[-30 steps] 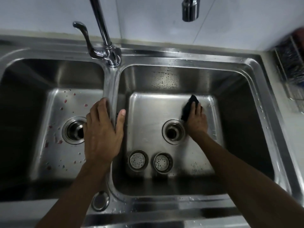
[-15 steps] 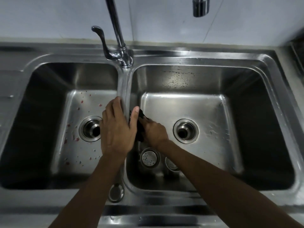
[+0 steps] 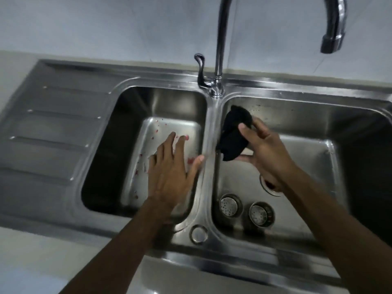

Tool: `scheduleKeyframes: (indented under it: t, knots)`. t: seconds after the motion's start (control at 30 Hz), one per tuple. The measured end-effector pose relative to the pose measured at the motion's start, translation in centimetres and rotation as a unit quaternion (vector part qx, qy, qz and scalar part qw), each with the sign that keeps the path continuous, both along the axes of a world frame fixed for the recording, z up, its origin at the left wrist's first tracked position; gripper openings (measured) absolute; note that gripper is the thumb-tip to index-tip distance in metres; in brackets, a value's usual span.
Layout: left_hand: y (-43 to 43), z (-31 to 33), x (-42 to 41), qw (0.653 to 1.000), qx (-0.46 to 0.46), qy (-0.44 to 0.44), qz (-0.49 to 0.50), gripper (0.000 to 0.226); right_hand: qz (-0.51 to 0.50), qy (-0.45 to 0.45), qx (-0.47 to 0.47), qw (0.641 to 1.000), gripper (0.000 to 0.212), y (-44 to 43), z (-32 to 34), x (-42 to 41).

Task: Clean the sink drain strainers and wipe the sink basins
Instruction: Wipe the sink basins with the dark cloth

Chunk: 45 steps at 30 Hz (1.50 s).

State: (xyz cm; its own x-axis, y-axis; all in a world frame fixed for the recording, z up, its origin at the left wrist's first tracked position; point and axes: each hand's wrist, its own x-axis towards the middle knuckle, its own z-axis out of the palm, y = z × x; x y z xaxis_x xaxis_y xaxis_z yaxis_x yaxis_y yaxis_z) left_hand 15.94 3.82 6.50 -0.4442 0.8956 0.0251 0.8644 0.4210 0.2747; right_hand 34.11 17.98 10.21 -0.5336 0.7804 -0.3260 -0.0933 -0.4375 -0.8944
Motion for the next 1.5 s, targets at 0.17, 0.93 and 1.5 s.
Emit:
scheduleKeyframes:
  t: [0.17, 0.93, 1.5]
  knots:
    - [-5.6, 1.1, -8.6, 0.996, -0.061, 0.061, 0.019, 0.088, 0.059, 0.034, 0.119, 0.991, 0.039, -0.8, 3.7, -5.6]
    - [-10.7, -1.1, -23.5, 0.995, -0.051, 0.068, 0.044, 0.120, 0.088, -0.356, 0.540, 0.757, 0.040, -0.3, -5.0, -36.4]
    - [-7.7, -1.6, -24.1, 0.997, -0.011, 0.065, 0.036, 0.098, 0.109, -0.485, 0.565, 0.659, 0.046, 4.2, -4.8, -23.5]
